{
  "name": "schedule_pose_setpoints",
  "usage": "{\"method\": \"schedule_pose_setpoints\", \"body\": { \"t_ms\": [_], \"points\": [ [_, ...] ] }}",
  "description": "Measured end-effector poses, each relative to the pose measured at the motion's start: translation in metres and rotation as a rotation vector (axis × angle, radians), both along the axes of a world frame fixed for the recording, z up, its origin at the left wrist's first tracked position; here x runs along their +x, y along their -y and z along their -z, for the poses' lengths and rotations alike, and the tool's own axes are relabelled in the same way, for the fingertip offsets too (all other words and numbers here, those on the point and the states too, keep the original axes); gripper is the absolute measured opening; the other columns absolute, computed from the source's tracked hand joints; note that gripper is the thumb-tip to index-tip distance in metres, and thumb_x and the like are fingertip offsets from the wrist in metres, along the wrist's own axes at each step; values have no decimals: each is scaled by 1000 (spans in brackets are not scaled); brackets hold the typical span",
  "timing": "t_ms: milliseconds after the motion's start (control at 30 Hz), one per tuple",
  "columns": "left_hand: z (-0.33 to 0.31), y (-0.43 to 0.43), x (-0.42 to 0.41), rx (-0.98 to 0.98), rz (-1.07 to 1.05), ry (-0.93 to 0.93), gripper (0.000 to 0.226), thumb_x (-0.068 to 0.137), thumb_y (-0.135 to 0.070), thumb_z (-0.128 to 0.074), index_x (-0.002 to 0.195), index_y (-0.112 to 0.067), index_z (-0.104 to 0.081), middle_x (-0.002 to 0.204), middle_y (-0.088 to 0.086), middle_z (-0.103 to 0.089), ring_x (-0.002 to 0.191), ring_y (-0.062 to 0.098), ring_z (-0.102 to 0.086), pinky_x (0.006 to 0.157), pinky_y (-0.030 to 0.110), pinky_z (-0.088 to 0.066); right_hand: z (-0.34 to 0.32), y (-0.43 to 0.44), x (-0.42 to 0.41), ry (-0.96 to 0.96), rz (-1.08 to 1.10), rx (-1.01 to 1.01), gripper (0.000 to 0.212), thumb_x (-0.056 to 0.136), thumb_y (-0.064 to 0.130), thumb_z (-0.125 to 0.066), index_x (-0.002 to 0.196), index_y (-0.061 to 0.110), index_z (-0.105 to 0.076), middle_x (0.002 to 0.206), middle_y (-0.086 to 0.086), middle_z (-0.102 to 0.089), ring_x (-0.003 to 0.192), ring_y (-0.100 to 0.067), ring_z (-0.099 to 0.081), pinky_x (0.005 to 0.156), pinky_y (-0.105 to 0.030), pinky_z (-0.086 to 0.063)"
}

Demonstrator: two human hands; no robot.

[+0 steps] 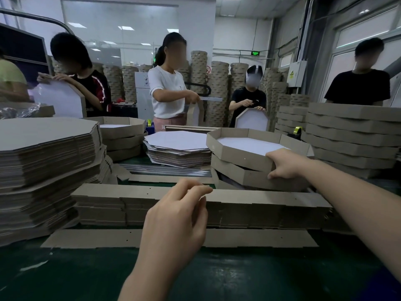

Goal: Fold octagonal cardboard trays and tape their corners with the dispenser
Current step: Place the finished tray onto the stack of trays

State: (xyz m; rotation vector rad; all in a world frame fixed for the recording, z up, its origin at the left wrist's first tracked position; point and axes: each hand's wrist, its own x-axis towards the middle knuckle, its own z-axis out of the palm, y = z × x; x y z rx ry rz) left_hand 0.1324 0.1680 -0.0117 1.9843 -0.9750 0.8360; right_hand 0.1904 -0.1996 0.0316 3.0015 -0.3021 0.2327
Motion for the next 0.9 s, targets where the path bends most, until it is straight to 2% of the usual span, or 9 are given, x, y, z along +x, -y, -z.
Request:
{"method": "schedule_pose_setpoints", "body": {
  "t_ms": [167,333,467,567,700,900],
  "points": [
    [-1,-1,1,-20,-7,13,20,86,-18,-57,100,-23,-71,101,-17,-62,64,5,-58,53,28,-50,-13,-1,-4,-47,-27,-21,34,73,39,-80,90,25,-54,91,5,-54,89,-18,-53,74,-31,-44],
    [0,-1,1,-23,-10,6,21,86,-19,-56,100,-22,-70,101,-17,-62,64,5,-58,52,31,-51,3,-14,-6,-64,-48,-74,33,73,42,-77,90,28,-52,86,9,-49,85,-15,-50,70,-28,-40],
    [0,-1,1,-16,-10,6,20,87,-18,-57,100,-23,-70,101,-17,-62,64,5,-58,51,29,-50,2,-17,-9,-53,-29,-104,32,75,44,-73,95,25,-55,90,6,-54,87,-17,-53,71,-30,-44],
    [2,-1,2,-3,-14,3,18,88,-18,-59,100,-24,-70,100,-17,-62,62,5,-57,51,28,-49,3,-18,-11,-66,-22,-21,28,81,48,-67,94,29,-52,90,7,-55,88,-17,-54,72,-31,-43],
    [4,-2,3,9,-16,-2,18,86,-13,-66,100,-24,-70,99,-17,-62,56,4,-51,49,27,-47,-1,-17,-14,-65,-32,37,15,91,37,-59,93,24,-51,94,3,-57,84,-15,-52,70,-31,-39],
    [6,-1,3,30,-16,-13,22,84,-10,-70,100,-24,-71,98,-17,-62,56,5,-51,49,28,-48,-3,-18,-17,-57,3,10,14,90,33,-60,88,30,-46,81,13,-48,74,-5,-46,61,-27,-34]
  ]
}}
